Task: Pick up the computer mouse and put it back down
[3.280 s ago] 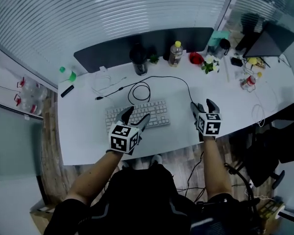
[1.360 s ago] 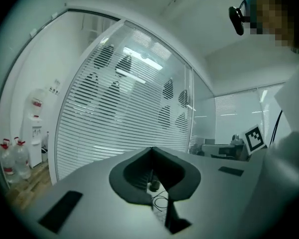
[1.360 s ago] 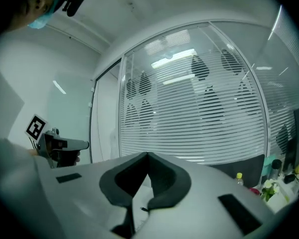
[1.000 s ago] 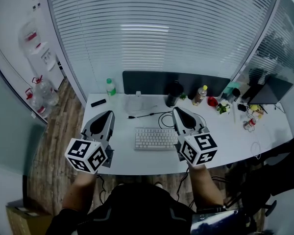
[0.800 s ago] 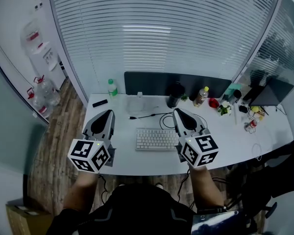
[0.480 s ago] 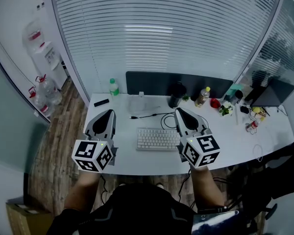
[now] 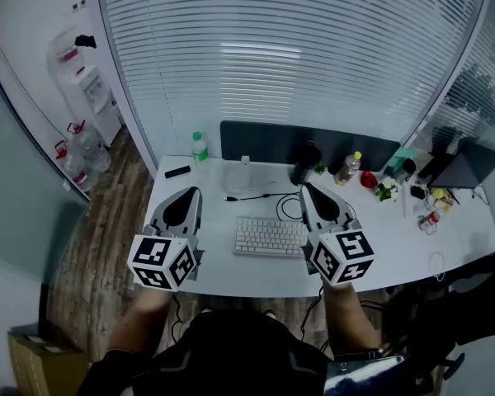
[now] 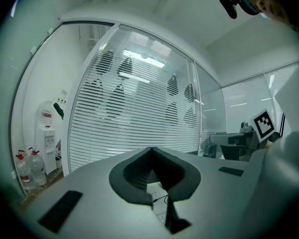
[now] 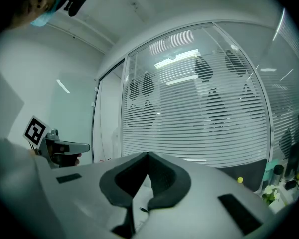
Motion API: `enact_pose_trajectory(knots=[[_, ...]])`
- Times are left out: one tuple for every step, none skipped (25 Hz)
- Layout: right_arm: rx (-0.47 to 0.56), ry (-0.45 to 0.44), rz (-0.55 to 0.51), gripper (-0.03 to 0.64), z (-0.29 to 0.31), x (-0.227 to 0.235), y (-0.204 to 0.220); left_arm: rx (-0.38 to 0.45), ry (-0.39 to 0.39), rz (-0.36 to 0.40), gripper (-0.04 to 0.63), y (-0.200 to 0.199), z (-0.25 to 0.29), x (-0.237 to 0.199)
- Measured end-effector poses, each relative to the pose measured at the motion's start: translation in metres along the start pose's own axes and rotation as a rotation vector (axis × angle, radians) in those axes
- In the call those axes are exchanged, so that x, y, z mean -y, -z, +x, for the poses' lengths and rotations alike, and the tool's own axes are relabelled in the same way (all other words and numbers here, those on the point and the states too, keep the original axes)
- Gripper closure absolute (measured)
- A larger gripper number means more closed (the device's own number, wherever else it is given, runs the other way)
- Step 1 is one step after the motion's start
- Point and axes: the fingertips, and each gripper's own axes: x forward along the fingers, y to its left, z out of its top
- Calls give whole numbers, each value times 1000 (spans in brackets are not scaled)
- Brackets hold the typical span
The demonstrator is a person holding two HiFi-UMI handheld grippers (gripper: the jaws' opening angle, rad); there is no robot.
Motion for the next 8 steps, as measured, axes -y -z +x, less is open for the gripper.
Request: enact_pose_trajectory(knots=[[1,-1,0,618,0,0,0,3,-4,-2,566,0,-1,-1],[3,-2,0,618,0,0,-1,8,-5,-4,566,-1,-1,-1],[5,-2,-1,618,0,0,-3,11,-4,-5,566,-2,-2,-1],[8,-2,-4,618,0,-1,-4,11,-2,-4,566,-2,-2,-1],[9,-1,-8,618,0,-1,-4,10,-1,-1,566,-2,-3,-2],[9,0,-10,618,1,-1,-5,8,-1,3,566,-2,-3,-2],[8,2,-12,618,1,-1,-4,5,-2,6,566,-2,-4,-2],[7,5,-14,618,1,-1,-4,2,-2,10,566,-1,-4,-2]])
